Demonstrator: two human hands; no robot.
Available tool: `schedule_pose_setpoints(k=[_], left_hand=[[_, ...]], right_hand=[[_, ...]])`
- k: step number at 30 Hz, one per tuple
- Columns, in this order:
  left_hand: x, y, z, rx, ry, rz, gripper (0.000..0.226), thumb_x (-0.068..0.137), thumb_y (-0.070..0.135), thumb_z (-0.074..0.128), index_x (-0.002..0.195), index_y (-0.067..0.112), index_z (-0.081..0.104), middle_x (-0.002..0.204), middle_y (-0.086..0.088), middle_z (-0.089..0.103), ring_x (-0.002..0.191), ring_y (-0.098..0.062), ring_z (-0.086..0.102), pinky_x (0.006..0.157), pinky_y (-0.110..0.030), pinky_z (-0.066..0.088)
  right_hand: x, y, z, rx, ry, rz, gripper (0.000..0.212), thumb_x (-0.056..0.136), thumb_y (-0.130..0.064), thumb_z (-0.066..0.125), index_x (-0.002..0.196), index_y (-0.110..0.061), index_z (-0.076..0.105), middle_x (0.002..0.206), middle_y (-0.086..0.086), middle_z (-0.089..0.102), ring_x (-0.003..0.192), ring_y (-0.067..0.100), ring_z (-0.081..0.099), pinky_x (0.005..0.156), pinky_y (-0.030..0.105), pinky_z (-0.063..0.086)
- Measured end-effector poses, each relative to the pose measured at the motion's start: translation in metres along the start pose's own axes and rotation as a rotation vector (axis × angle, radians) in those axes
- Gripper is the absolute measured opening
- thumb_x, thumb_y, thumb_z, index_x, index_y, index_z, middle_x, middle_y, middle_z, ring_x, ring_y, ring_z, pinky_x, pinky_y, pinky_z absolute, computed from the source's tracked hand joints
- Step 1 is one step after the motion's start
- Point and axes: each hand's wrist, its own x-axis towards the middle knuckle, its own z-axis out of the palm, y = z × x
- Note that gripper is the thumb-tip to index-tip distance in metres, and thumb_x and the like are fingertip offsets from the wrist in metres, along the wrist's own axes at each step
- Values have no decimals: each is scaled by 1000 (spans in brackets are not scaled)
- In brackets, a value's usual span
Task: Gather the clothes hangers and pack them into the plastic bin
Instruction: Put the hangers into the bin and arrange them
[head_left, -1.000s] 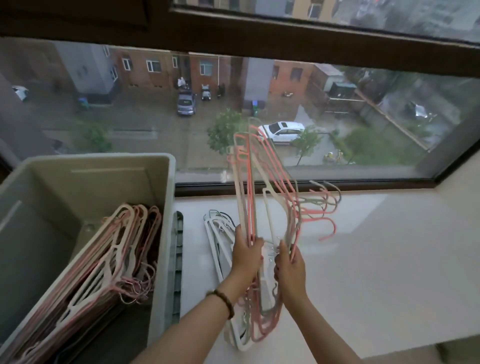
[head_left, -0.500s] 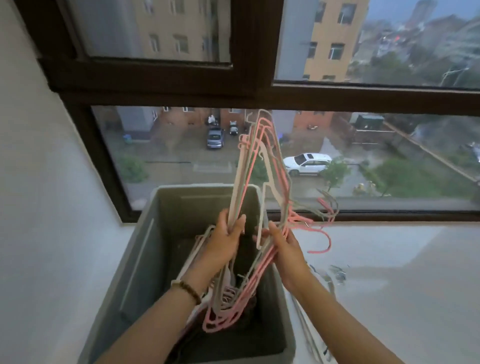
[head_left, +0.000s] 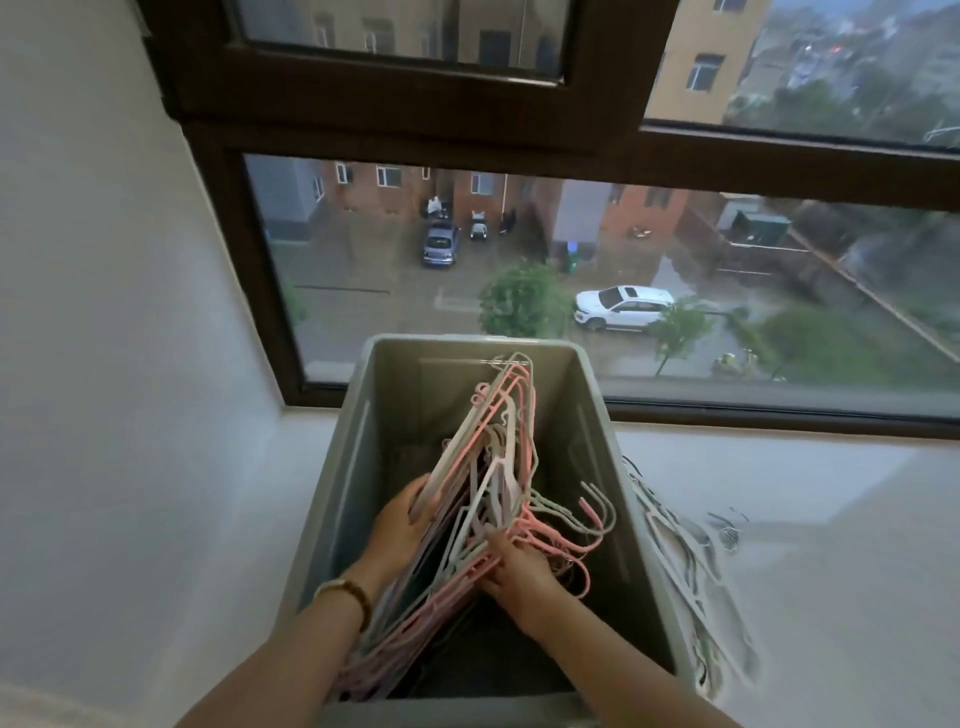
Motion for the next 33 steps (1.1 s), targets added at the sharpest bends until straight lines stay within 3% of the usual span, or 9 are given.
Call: schedule_pose_setpoints(k=[2,4,9,12,17,22,27,33], left_hand=[[1,-10,4,-50,-12,-39,33,94,33,48,126,28,47,107,10,59,100,-11,59,86,-24,47],[3,-19,7,-87,-18,-73,37,94,33,49,129,22,47,109,9,58,101,-9,58,82,-17,45],[15,-41,16,-93,-20,-166,45,94,34,49,134,16,46,125,-5,59,111,-18,58,97,-35,48],[17,-49,21,-61,13,-215,48,92,33,53,134,11,46,126,-5,56,116,-21,54,96,-30,43],[17,-50,20,-61,110,-223,38,93,23,54,127,5,51,118,-11,59,100,-18,55,83,-26,42],[16,-41,10,-59,97,-213,45,94,32,50,133,9,45,123,-10,56,102,-17,52,87,-29,43],[9,-27,5,-53,78,-184,51,93,38,49,136,12,42,126,-6,55,105,-14,51,88,-26,41],[13,9,14,-82,88,-136,52,93,42,48,135,14,43,131,-7,54,115,-17,52,93,-27,40]], right_hand=[[6,6,1,-35,16,23,12,95,-21,51,105,-16,56,104,10,65,95,25,62,80,37,53],[14,12,-1,-50,25,38,18,94,-24,54,111,-17,53,110,11,64,99,25,62,73,33,53],[33,21,-13,-88,41,72,23,92,-21,57,113,-14,53,111,13,64,105,28,63,87,38,53],[40,26,-17,-136,79,102,35,92,-22,57,125,-13,50,121,14,60,110,30,60,86,37,53],[44,28,-18,-194,117,110,43,94,-26,55,133,-11,46,133,15,54,119,32,55,90,37,49],[39,24,-19,-195,121,133,49,90,-29,59,134,-12,45,136,16,52,119,32,56,90,38,51],[31,17,-21,-215,116,151,52,88,-30,63,134,-13,46,135,14,53,117,30,56,75,31,54],[9,-11,-37,-425,26,72,50,89,-29,62,135,-18,46,127,8,57,107,20,59,78,27,54]])
